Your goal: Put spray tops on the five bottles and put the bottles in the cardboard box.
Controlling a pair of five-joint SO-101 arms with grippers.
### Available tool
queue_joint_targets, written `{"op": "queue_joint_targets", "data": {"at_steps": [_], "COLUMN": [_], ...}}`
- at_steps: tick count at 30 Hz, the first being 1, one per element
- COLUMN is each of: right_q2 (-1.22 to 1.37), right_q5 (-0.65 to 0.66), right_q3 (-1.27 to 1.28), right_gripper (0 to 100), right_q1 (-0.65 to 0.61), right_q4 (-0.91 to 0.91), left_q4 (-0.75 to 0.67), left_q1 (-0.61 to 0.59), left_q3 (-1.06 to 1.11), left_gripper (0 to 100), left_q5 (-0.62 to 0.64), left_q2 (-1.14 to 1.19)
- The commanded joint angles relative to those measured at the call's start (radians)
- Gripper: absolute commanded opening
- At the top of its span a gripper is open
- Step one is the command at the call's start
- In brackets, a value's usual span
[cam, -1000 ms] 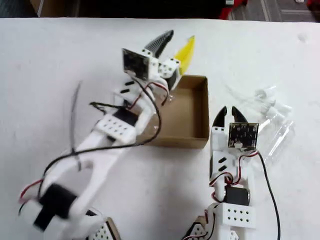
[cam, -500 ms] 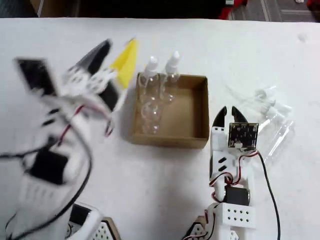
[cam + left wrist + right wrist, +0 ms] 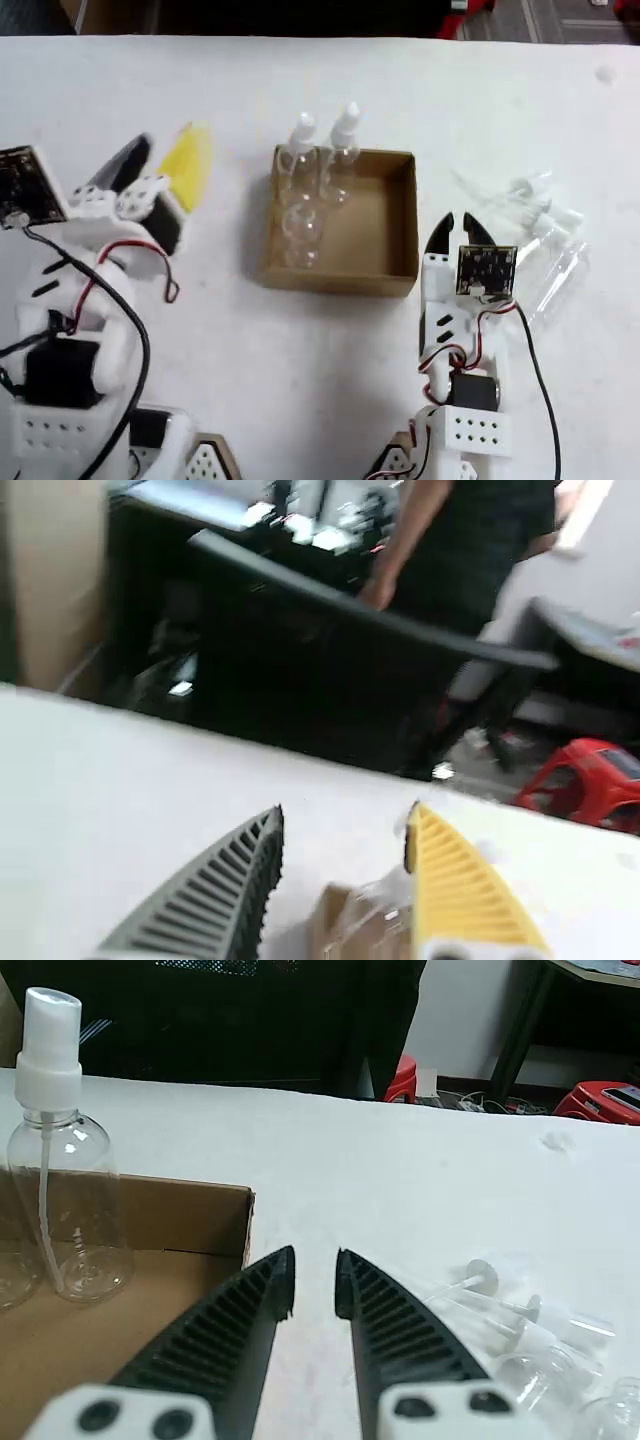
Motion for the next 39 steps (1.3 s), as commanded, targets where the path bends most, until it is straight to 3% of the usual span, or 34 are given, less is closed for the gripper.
{"op": "queue_joint_targets", "data": {"at_steps": [1, 6, 9, 11, 15, 24, 28, 34, 39], "right_q2": [0.004, 0.001, -0.004, -0.005, -0.005, -0.005, -0.005, -0.005, -0.039], "right_q5": [-0.006, -0.006, -0.006, -0.008, -0.008, -0.012, -0.015, -0.015, -0.017], "right_q3": [0.011, 0.011, 0.011, 0.011, 0.011, 0.011, 0.011, 0.011, 0.011], "right_gripper": [6.0, 6.0, 6.0, 6.0, 6.0, 6.0, 6.0, 6.0, 6.0], "right_q1": [-0.002, -0.002, -0.002, -0.001, 0.002, -0.001, 0.004, 0.004, 0.079], "right_q4": [-0.019, -0.019, -0.021, -0.024, -0.025, -0.025, -0.031, -0.047, -0.047], "left_q4": [-0.077, -0.463, -0.681, -0.756, -0.713, -0.468, -0.336, -0.336, -0.331], "left_q1": [-0.058, -0.065, -0.035, 0.001, 0.036, -0.010, 0.007, 0.024, 0.018], "left_q3": [0.183, 0.483, 0.614, 0.640, 0.542, 0.069, -0.049, -0.046, -0.049], "left_gripper": [19, 19, 19, 19, 19, 19, 19, 19, 19], "left_q5": [0.009, -0.023, -0.261, -0.338, -0.327, -0.325, -0.325, -0.322, -0.219], "left_q2": [0.058, 0.117, 0.163, 0.219, 0.400, 1.023, 1.081, 1.084, 1.086]}}
